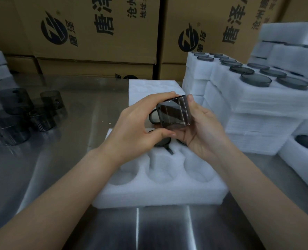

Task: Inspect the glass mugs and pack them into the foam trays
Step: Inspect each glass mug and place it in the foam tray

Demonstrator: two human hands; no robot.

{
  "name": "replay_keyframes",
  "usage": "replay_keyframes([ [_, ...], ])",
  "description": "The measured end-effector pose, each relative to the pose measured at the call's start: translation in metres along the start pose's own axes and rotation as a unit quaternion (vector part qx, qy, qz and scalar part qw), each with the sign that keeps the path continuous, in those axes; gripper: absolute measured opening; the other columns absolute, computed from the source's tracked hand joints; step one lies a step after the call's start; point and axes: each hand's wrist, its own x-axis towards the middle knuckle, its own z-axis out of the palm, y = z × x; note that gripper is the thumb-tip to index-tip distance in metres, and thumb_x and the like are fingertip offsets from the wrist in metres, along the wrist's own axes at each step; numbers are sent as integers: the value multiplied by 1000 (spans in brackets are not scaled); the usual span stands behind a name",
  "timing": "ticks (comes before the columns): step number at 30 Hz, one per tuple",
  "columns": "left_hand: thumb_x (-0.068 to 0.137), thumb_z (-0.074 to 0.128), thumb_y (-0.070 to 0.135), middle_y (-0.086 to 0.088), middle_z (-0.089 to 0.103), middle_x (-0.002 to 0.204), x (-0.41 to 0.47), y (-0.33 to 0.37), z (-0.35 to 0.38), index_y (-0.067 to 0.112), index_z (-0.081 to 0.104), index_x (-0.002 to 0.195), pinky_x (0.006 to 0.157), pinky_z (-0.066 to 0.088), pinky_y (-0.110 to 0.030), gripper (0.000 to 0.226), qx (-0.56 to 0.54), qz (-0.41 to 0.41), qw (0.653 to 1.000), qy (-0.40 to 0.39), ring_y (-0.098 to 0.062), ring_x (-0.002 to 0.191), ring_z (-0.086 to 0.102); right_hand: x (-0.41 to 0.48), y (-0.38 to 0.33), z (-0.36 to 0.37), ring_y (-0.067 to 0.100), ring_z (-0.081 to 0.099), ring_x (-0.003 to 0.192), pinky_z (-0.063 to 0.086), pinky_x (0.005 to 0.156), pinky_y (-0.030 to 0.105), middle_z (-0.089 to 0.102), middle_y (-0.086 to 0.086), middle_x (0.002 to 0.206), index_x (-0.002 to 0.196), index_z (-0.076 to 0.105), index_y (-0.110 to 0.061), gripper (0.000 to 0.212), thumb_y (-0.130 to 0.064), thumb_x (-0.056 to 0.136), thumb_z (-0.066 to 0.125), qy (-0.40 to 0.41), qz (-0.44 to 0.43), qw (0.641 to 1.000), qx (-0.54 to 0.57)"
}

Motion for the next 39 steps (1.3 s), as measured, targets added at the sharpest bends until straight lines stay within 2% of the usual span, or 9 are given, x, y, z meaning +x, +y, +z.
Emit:
replay_keyframes([
  [5, 70, 81, -1, 4, 54, 133, -2, -2, 3, 27, 44, 129, 100, 44, -17, 75, -70, -9, 998, 2, -9, 129, 50, 1, 1, 0, 42, 54, 124, 51, 93, 45, 52, 27, 136, 143, 43, -6, 80, -61, 85, 53, -145, 123, 979, 78],
  [7, 71, 82, 0, -1, 53, 138, -1, -2, 4, 33, 39, 128, 99, 42, -13, 79, -87, -17, 996, -4, -11, 134, 47, 0, 0, 1, 44, 47, 131, 51, 92, 43, 40, 32, 146, 145, 40, -7, 85, -63, 83, 55, -168, 141, 972, 83],
  [12, 71, 85, 19, 0, 53, 139, 0, -3, 4, 10, 42, 141, 107, 38, -20, 82, -6, 5, 999, -31, -10, 130, 49, -1, 1, 1, 36, 68, 98, 58, 77, 45, 64, 21, 117, 131, 53, 1, 70, -43, 78, 68, -80, 51, 995, 38],
  [18, 74, 83, 17, -6, 55, 135, 0, 1, 5, -4, 46, 138, 106, 38, -17, 77, 38, 36, 999, 6, -12, 126, 51, -1, 2, 0, 41, 65, 108, 53, 84, 50, 65, 19, 119, 138, 45, -3, 67, -40, 84, 63, -56, -18, 998, -34],
  [23, 72, 84, 10, -8, 50, 141, -1, 0, 5, 0, 48, 135, 113, 36, -34, 73, 6, 56, 998, -4, -18, 135, 44, 0, 1, -1, 32, 69, 97, 58, 61, 38, 68, 17, 110, 123, 61, -7, 46, -36, 87, 60, -17, -28, 999, 14],
  [27, 73, 83, 11, -5, 47, 144, -2, 2, 6, 4, 47, 136, 116, 33, -39, 72, -18, 45, 998, -31, -17, 139, 40, 1, 2, -2, 24, 73, 84, 59, 61, 38, 74, 12, 97, 99, 72, -13, 21, -25, 86, 61, 4, -41, 998, 47],
  [30, 73, 83, 11, -8, 48, 144, -1, 3, 5, 3, 48, 136, 115, 34, -34, 72, -18, 45, 999, -23, -17, 138, 41, 2, 2, -3, 26, 72, 88, 59, 63, 38, 73, 12, 100, 108, 68, -11, 28, -30, 90, 58, -11, -39, 998, 49],
  [35, 72, 85, 15, -2, 55, 139, -1, 1, -1, 9, 50, 136, 109, 41, -33, 73, -32, -2, 999, 10, -12, 130, 51, 0, 0, -2, 34, 63, 115, 54, 90, 43, 65, 16, 126, 131, 59, -15, 49, -40, 89, 65, -128, 14, 991, 37],
  [39, 89, 62, 29, -2, 69, 117, 1, -11, -13, 13, 65, 119, 98, 49, -32, 34, -138, -61, 988, 32, -14, 112, 64, -4, -3, 2, 31, 71, 92, 57, 71, 39, 71, 12, 103, 116, 67, -16, 31, -28, 87, 66, -53, 9, 998, -29],
])
